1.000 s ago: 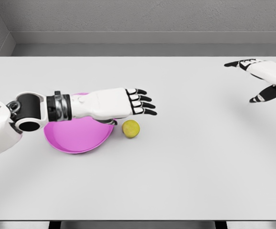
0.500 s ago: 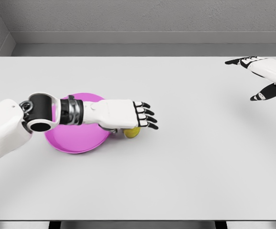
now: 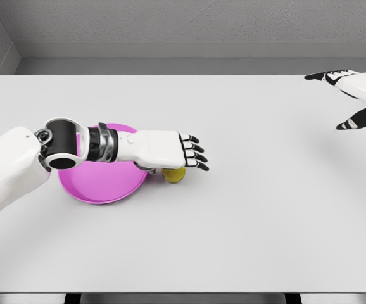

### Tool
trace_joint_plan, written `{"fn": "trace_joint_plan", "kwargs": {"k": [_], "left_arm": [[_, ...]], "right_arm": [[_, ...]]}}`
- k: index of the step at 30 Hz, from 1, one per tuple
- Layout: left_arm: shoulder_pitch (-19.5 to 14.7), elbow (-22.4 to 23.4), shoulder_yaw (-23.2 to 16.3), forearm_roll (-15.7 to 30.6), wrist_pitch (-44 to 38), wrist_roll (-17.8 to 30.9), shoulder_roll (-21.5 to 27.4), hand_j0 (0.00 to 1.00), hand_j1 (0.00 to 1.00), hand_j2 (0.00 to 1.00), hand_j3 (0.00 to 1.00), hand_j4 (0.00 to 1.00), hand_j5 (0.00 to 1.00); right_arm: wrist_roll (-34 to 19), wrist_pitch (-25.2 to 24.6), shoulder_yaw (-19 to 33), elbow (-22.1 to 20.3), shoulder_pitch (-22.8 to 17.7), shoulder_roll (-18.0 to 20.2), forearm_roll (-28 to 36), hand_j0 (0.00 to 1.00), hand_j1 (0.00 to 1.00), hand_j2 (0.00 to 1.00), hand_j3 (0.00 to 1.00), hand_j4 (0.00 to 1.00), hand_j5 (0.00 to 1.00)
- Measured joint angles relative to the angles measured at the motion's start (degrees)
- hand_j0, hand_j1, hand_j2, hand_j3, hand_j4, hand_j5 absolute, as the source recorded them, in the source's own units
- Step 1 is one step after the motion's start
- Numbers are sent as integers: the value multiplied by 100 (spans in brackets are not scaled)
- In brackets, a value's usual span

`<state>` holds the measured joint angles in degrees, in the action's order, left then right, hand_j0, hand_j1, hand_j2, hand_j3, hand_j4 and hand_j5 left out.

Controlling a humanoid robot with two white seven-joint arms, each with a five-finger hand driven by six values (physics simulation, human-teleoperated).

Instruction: Put the apple on the plate with both arms

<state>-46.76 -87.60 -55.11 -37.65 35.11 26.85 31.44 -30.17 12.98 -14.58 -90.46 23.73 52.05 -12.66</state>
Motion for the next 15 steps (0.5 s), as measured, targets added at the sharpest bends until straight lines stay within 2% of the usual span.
{"fn": "trace_joint_plan", "kwargs": {"k": [9, 10, 12, 15], "left_arm": [[0, 137, 8, -23, 1, 131, -156, 100, 100, 100, 100, 100, 100], [0, 140, 9, -26, 1, 133, -161, 93, 93, 93, 93, 93, 93], [0, 144, 11, -29, 1, 136, -168, 85, 85, 85, 85, 85, 85], [9, 145, 6, -36, 1, 141, -173, 83, 83, 83, 83, 83, 83]], "right_arm": [[0, -5, 112, -136, -105, 18, 1, 100, 100, 100, 100, 100, 100], [0, -8, 112, -217, -105, 18, 2, 100, 100, 100, 100, 100, 100], [0, -13, 112, -340, -97, 16, 10, 100, 100, 100, 100, 100, 100], [0, -18, 110, -270, -70, 2, 21, 100, 100, 100, 100, 100, 100]]}}
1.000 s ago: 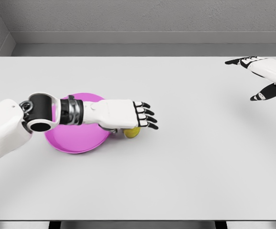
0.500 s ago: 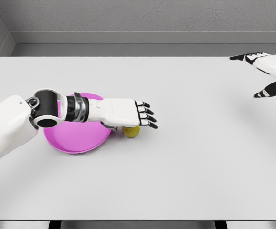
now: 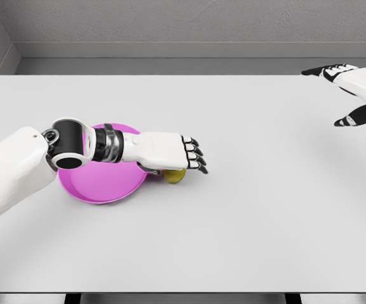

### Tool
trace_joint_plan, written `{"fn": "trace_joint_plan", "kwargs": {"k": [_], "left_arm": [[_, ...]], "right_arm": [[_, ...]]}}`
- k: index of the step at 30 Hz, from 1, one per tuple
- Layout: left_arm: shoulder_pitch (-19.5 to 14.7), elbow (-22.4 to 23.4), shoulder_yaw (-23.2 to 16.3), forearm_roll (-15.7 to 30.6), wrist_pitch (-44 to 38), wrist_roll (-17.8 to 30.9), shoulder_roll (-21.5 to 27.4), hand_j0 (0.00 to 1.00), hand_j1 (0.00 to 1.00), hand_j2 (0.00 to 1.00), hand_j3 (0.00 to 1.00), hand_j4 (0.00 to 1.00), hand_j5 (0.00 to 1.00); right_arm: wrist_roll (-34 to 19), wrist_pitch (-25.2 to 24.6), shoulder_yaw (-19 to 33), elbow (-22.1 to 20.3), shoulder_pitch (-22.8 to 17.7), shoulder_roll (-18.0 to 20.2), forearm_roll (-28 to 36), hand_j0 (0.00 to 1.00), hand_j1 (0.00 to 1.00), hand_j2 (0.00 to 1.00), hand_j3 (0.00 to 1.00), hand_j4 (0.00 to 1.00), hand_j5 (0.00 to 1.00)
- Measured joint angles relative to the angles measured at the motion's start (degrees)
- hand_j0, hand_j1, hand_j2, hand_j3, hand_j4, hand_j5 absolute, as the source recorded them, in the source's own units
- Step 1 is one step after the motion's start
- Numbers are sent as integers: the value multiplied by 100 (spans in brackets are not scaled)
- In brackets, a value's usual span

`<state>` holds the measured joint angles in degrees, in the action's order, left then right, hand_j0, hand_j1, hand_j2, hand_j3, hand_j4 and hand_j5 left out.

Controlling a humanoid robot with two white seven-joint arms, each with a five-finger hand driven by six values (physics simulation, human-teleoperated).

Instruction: Put the apple on the plate with both arms

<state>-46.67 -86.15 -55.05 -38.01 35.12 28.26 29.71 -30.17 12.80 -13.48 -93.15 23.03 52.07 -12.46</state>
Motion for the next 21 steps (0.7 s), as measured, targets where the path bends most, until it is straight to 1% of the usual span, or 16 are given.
{"fn": "trace_joint_plan", "kwargs": {"k": [4, 7, 8, 9, 14, 21], "left_arm": [[0, -5, -21, -3, 0, 98, -2, 83, 83, 83, 83, 83, 83], [0, -6, -30, -1, 0, 206, -2, 83, 83, 83, 83, 83, 83], [0, -6, -33, -2, 0, 239, -2, 82, 82, 82, 82, 82, 82], [0, -7, -41, -3, 0, 264, -2, 77, 77, 77, 77, 77, 77], [9, -7, -69, -4, 1, 340, -3, 75, 75, 75, 75, 75, 75], [18, -7, -79, -5, 1, 454, -3, 64, 64, 64, 64, 64, 64]], "right_arm": [[0, -6, -12, 237, 18, -31, -3, 100, 100, 100, 100, 100, 100], [0, -8, -25, 331, 17, -41, -4, 100, 100, 100, 100, 100, 100], [0, -8, -31, 345, 9, -42, -5, 100, 100, 100, 100, 100, 100], [0, -8, -36, 352, 9, -43, -5, 100, 100, 100, 100, 100, 100], [0, -9, -50, 366, 9, -45, -4, 100, 100, 100, 100, 100, 100], [0, -9, -58, 377, 9, -44, -3, 100, 100, 100, 100, 100, 100]]}}
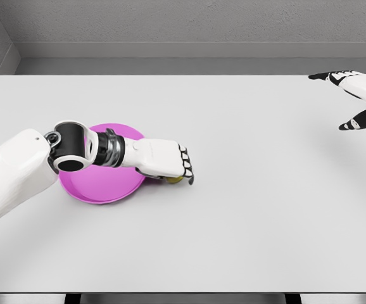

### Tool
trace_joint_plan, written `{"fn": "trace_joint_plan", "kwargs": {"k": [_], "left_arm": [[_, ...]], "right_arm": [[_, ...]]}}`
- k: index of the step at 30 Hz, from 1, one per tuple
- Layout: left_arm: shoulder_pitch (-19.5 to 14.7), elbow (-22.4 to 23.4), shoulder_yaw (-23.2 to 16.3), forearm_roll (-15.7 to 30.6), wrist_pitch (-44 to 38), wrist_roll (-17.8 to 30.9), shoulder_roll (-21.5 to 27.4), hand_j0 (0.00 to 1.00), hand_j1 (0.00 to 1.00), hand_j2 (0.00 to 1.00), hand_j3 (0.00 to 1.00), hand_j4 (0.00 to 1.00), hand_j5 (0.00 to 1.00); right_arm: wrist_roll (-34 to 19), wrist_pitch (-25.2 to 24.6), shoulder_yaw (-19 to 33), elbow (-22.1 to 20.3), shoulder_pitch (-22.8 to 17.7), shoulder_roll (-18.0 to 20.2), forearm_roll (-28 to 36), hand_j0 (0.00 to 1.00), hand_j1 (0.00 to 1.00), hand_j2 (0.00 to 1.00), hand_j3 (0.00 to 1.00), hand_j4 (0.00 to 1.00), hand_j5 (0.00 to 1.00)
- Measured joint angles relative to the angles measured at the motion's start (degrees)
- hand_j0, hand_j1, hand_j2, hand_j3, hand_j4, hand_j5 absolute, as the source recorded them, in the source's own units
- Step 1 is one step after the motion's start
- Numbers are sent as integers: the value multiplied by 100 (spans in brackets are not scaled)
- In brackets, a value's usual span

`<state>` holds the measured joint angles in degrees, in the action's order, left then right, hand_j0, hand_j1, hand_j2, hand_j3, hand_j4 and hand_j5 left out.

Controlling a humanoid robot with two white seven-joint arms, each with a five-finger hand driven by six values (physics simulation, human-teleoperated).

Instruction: Put the apple on the plate with both arms

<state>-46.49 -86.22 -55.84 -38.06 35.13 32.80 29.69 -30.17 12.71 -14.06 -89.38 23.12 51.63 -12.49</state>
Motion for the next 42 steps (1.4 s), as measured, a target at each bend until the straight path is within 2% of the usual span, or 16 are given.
{"fn": "trace_joint_plan", "kwargs": {"k": [3, 8, 10, 11, 15, 19, 30, 42], "left_arm": [[9, -1, 0, 11, -8, 32, 3, 60, 60, 60, 60, 60, 60], [9, -2, -14, 25, -32, 29, 10, 36, 36, 36, 36, 36, 36], [9, -3, -18, 32, -29, 29, 11, 34, 34, 34, 34, 34, 34], [18, -3, -15, 49, -41, 18, 11, 27, 27, 27, 27, 27, 27], [35, 0, 3, 38, -56, 2, -62, 16, 16, 16, 16, 16, 16], [35, 6, 41, 14, -17, 33, -201, 16, 16, 16, 16, 16, 16], [-97, -182, 716, 183, 3, 27, -269, 15, 15, 15, 15, 15, 15], [-26, -480, 1101, 540, 8, 30, 974, 16, 16, 16, 16, 16, 16]], "right_arm": [[0, 0, -1, 6, 0, 3, -1, 100, 100, 100, 100, 100, 100], [0, 0, 2, 9, 0, 5, -1, 100, 100, 100, 100, 100, 100], [0, 0, 2, 9, 0, 3, -1, 100, 100, 100, 100, 100, 100], [0, 0, 1, 10, 0, 2, -1, 100, 100, 100, 100, 100, 100], [0, 0, 0, 10, 0, -1, -1, 100, 100, 100, 100, 100, 100], [0, 0, -25, 35, 0, -5, 1, 100, 100, 100, 100, 100, 100], [0, 0, -56, 114, 0, -10, -2, 100, 100, 100, 100, 100, 100], [0, 0, -79, 121, 9, -10, -4, 100, 100, 100, 100, 100, 100]]}}
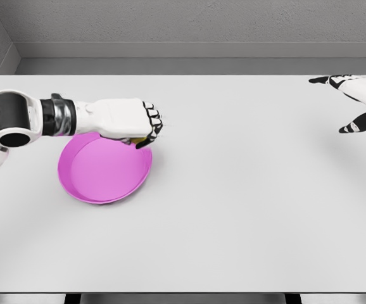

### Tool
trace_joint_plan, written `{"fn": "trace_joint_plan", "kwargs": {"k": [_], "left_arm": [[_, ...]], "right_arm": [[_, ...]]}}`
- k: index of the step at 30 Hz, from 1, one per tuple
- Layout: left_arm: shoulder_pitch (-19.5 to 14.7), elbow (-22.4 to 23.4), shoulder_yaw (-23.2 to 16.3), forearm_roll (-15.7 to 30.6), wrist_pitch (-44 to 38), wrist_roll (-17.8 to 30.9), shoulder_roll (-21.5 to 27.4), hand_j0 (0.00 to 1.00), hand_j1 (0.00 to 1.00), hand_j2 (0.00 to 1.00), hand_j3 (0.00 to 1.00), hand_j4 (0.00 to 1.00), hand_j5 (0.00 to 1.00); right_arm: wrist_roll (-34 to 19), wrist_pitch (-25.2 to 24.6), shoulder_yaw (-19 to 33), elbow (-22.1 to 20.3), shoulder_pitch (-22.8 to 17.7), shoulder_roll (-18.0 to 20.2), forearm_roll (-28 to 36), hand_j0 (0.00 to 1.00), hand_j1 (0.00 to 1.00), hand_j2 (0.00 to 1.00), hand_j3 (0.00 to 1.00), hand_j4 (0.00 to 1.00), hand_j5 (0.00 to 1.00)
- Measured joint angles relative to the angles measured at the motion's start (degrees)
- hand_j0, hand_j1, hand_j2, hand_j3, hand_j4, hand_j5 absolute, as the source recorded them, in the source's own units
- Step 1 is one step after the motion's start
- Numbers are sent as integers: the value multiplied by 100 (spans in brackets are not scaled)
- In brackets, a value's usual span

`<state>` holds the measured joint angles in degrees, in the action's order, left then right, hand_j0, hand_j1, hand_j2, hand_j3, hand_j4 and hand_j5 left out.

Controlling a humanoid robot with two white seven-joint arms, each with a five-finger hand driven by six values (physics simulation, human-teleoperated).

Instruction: Put the apple on the plate with both arms

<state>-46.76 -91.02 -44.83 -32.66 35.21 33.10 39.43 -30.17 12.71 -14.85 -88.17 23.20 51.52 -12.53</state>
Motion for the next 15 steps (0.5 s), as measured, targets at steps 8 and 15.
{"fn": "trace_joint_plan", "kwargs": {"k": [8, 15], "left_arm": [[448, 37, -27, -14, 5, 19, 435, 19, 19, 19, 19, 19, 19], [563, 89, -42, 16, -6, 16, 468, 100, 100, 100, 100, 100, 100]], "right_arm": [[0, 0, -15, -13, 0, 0, 0, 100, 100, 100, 100, 100, 100], [0, 0, -23, -10, 18, -75, -3, 100, 100, 100, 100, 100, 100]]}}
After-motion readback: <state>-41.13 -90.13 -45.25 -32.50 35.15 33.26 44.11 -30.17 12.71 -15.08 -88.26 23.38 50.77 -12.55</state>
